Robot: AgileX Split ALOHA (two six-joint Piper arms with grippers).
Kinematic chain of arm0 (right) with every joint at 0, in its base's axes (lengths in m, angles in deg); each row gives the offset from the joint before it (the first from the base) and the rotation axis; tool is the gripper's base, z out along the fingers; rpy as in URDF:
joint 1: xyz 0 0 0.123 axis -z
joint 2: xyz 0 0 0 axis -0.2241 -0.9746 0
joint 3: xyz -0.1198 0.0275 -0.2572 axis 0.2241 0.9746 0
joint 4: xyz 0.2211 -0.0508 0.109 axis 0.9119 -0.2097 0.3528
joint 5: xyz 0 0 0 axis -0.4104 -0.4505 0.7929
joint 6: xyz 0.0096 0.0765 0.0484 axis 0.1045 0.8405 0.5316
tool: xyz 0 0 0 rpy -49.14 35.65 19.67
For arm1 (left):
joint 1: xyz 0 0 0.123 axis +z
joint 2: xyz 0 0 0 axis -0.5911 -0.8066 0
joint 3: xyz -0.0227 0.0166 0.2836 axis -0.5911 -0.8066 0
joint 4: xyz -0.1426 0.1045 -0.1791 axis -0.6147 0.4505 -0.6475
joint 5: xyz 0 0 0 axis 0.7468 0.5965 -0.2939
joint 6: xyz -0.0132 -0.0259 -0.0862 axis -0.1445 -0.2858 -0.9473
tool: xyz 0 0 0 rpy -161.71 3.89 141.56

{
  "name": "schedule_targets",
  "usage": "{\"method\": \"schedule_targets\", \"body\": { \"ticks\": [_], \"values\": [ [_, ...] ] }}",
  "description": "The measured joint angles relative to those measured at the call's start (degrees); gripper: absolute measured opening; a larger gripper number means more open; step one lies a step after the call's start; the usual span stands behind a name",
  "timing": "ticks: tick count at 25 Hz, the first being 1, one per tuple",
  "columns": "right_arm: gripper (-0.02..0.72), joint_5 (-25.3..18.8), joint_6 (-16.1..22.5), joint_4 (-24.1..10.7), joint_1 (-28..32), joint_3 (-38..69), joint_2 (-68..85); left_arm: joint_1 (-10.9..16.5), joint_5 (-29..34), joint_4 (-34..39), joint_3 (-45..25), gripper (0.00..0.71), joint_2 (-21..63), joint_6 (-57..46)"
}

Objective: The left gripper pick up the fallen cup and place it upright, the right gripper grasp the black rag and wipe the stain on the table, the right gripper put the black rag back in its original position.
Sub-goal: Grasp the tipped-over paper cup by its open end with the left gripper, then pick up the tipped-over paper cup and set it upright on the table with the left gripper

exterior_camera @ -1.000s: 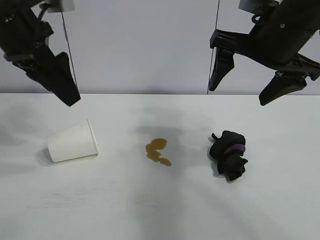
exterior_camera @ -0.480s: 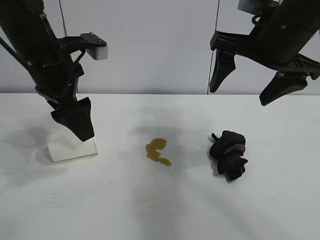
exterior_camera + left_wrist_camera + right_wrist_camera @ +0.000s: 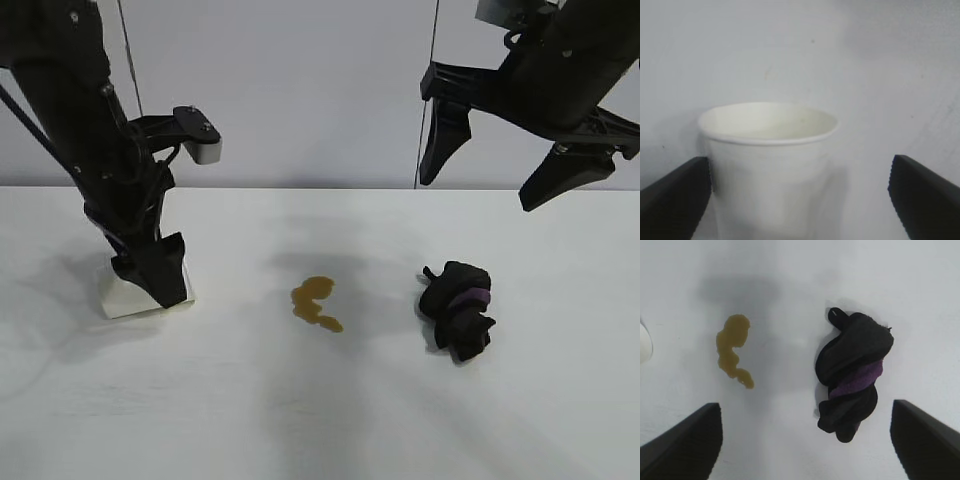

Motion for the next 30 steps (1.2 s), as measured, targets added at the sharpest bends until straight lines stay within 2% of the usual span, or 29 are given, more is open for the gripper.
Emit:
{"method": "schedule_targets", "body": {
  "ticks": [2, 3, 8, 13, 16, 18, 21, 25, 30],
  "values": [
    [0.632, 0.0, 0.0, 0.0, 0.0, 0.0, 0.0, 0.0, -0.17, 0.0, 0.0, 0.687, -0.4, 0.0],
    [0.632, 0.0, 0.0, 0.0, 0.0, 0.0, 0.0, 0.0, -0.25, 0.0, 0.0, 0.661, -0.54, 0.0],
    [0.632, 0.0, 0.0, 0.0, 0.0, 0.0, 0.0, 0.0, -1.53, 1.05, -0.06, 0.464, -0.76, 0.0],
    [0.632, -0.11, 0.0, -0.05, 0.0, 0.0, 0.0, 0.0, -1.69, 0.74, -0.06, 0.431, -0.48, 0.16],
    [0.632, -0.16, 0.0, -0.1, 0.0, 0.0, 0.0, 0.66, -1.43, -4.07, -0.72, 0.431, 2.07, 4.42],
    [0.632, -0.16, 0.0, -0.1, 0.0, 0.0, 0.0, 1.81, -1.49, -10.93, -1.31, 0.431, 4.73, 10.0],
    [0.632, -0.04, 0.0, -0.1, 0.0, 0.0, 0.0, 5.5, -1.49, -24.27, -3.27, 0.431, 9.21, 20.62],
    [0.632, 0.19, 0.0, -0.1, 0.0, 0.0, 0.0, 11.22, -1.02, -46.28, -8.04, 0.431, 13.22, 39.16],
    [0.632, 0.72, -0.2, -0.1, 0.0, 0.0, 0.0, 17.85, 5.13, -77.47, -18.03, 0.431, 13.49, 68.36]
  ]
}}
